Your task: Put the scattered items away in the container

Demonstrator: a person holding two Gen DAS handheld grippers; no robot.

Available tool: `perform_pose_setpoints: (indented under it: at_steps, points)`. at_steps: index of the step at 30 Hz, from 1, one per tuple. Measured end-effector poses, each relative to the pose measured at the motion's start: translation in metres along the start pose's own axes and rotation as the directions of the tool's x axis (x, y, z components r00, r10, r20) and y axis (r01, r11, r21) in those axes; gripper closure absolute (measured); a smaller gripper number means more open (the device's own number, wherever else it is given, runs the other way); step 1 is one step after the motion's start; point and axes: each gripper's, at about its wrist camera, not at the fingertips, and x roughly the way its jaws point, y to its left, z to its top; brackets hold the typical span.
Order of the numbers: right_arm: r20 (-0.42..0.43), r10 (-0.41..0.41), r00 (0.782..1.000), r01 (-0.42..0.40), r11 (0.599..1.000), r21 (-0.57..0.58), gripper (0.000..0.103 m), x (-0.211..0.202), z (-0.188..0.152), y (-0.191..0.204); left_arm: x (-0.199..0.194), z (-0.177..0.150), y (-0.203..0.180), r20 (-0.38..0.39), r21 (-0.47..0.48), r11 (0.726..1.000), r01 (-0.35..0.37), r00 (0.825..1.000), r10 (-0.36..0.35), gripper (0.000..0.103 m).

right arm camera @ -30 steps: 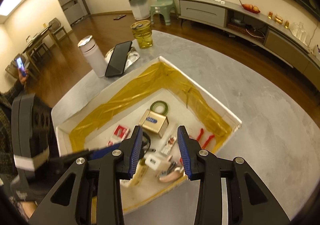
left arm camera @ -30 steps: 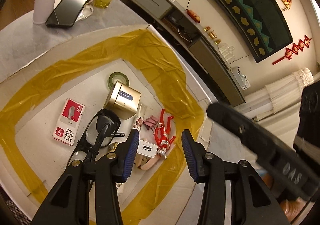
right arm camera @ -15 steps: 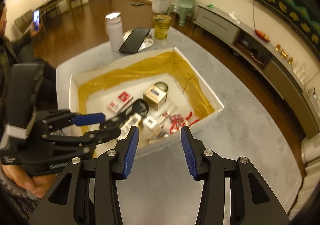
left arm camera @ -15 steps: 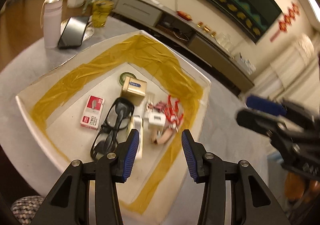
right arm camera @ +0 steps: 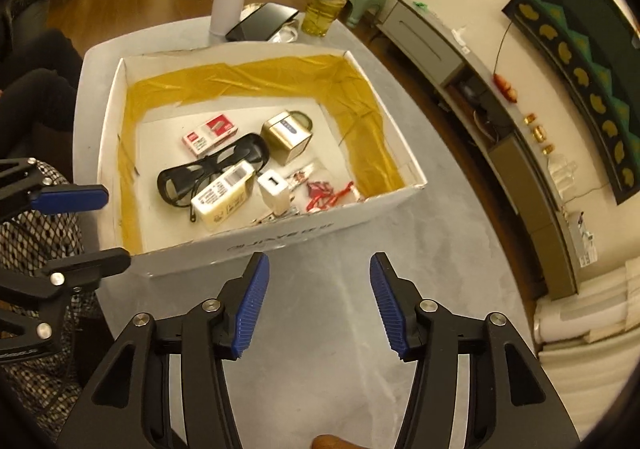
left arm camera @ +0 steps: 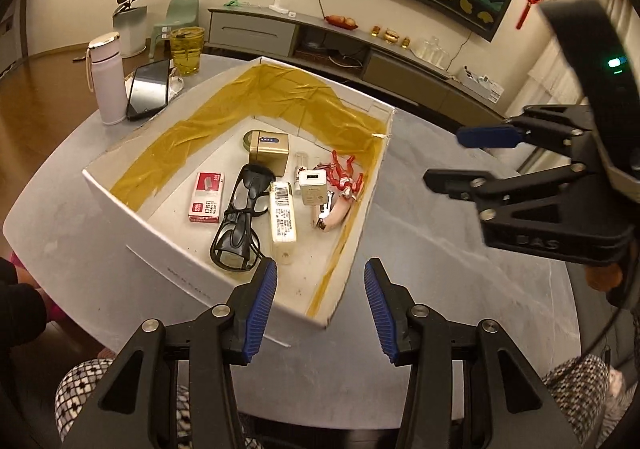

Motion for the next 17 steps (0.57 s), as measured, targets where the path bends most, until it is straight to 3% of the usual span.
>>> perform_pose_setpoints:
  at_steps: [17]
  points:
    - [-0.039,-0.006,0.999,0.005,0.999,-0.038,0.047,0.009,0.010,0.023,-0.017,0.002,-0.002,0.032,-0.001,1.000,0.004,0.999,-0.004,0.053]
